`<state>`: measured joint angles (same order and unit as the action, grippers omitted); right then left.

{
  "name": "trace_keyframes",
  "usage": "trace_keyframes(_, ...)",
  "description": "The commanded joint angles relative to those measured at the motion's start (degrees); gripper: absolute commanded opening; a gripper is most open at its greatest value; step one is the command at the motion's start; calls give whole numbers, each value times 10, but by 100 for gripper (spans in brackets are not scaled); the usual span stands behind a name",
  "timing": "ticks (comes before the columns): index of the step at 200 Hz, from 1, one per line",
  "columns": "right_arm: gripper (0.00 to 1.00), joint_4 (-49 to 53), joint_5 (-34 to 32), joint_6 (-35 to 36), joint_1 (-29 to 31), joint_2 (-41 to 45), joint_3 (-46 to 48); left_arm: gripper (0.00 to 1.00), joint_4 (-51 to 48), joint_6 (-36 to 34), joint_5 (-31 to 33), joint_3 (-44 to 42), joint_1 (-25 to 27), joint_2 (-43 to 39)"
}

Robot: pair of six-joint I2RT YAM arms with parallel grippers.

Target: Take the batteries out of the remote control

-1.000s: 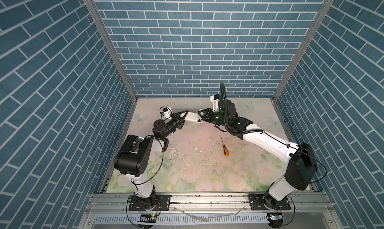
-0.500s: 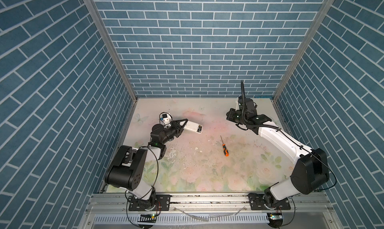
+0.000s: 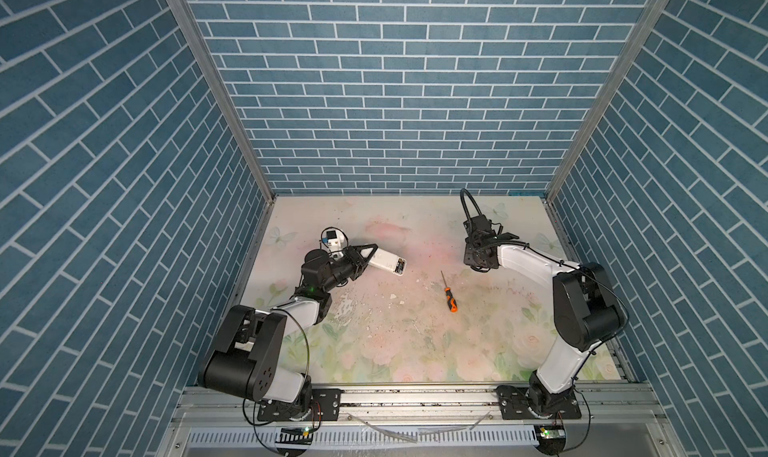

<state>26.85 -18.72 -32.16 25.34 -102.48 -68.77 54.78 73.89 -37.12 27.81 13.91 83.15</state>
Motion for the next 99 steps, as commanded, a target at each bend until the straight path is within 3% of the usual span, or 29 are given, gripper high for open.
trace_keyframes(1,0,41,-61,18,-4,-27,-25,0,-8,-14,-2,16,4,-10)
trace_keyframes(99,0,59,-76,23,-20,-133,-90,0,-36,-22,3,14,5,-33)
